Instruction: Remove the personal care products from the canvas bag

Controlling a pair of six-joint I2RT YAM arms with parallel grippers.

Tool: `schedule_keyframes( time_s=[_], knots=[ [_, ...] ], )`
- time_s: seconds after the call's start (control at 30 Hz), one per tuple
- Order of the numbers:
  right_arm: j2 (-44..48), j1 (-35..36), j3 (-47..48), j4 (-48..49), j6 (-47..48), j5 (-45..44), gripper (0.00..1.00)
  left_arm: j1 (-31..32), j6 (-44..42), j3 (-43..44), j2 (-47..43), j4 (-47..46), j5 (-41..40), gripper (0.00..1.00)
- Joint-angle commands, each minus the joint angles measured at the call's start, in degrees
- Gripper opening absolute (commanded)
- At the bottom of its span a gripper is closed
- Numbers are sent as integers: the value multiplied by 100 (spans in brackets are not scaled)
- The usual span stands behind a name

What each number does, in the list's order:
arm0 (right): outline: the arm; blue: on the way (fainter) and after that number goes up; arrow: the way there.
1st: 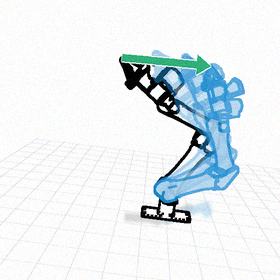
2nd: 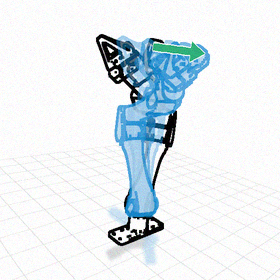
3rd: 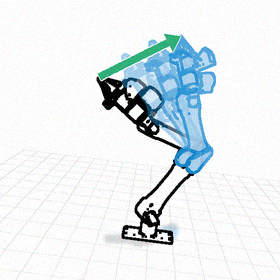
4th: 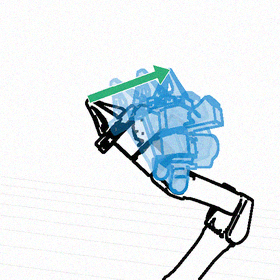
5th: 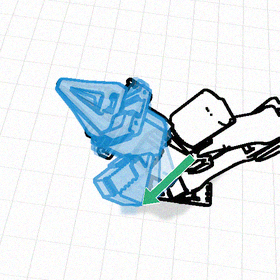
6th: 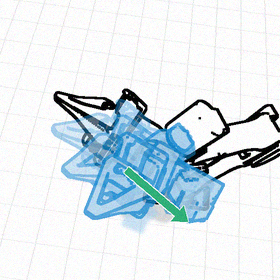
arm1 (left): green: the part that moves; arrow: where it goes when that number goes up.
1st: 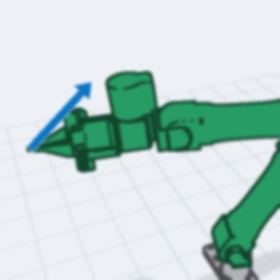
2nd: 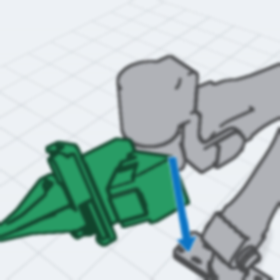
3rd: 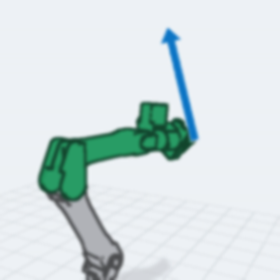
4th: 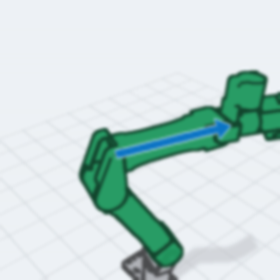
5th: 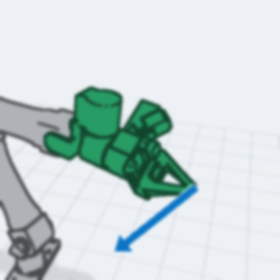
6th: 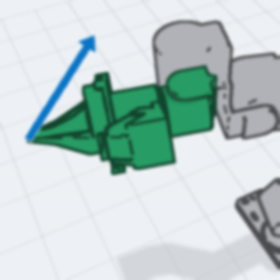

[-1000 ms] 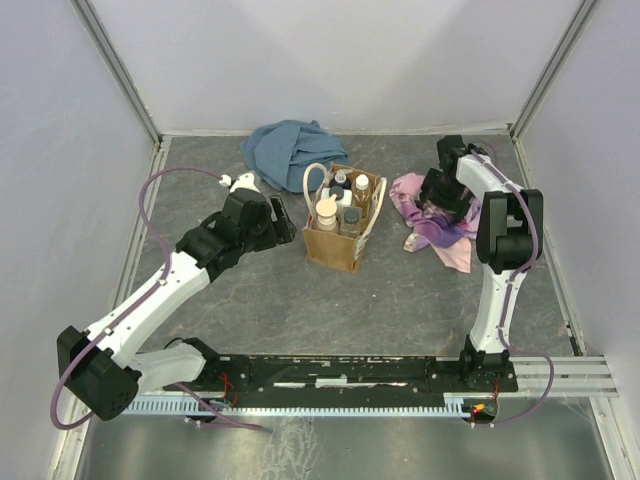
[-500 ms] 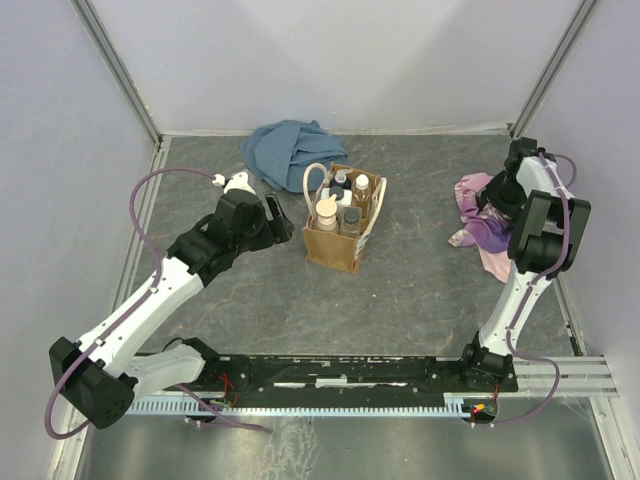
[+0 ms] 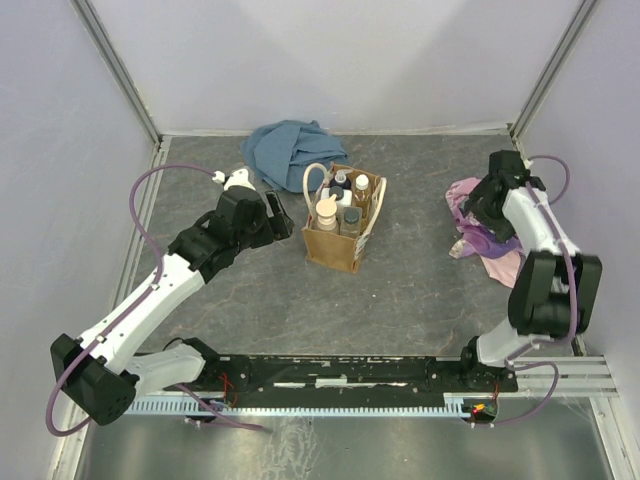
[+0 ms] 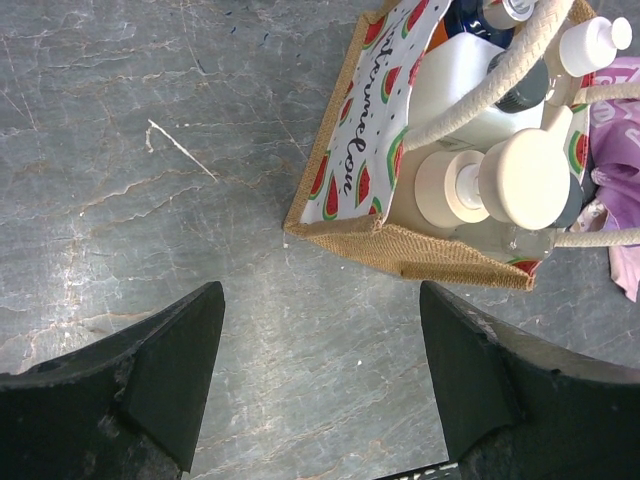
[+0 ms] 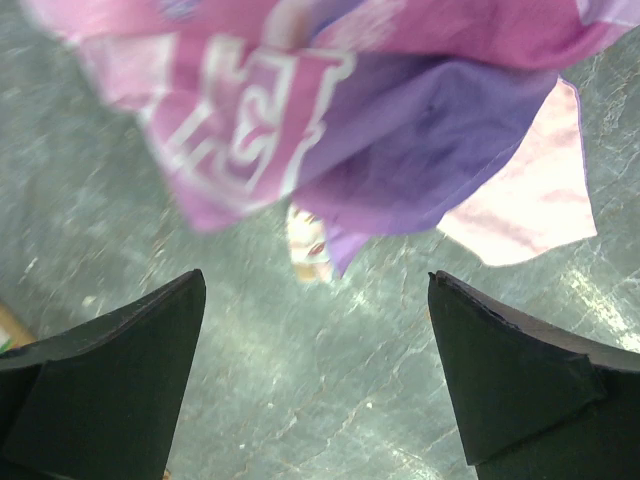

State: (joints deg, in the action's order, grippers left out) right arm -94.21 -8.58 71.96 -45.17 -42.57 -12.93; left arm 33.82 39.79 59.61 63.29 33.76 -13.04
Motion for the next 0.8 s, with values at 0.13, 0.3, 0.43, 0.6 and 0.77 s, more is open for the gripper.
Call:
schedule_keyframes(
  time_s=[0.13,0.3,0.43,0.6,0.77],
  knots=[
    [1727,1151,-52,157,257,-727,100,-16,65,136,140,-148,-132,84],
    [1621,2142,317,294,1010,-491,100,-14,119,3,212,-407,-33,84],
    [1483,2890,747,240,1403,-351,100,-13,-20,330,471,-249,-86,82],
    [1611,3859,1098,578,1778,-665,100,-15,-156,564,476,-169,-279,83],
    [1420,4759,1682,706,2256,-1178,100,-17,-137,604,527,-202,-287,83]
  ],
)
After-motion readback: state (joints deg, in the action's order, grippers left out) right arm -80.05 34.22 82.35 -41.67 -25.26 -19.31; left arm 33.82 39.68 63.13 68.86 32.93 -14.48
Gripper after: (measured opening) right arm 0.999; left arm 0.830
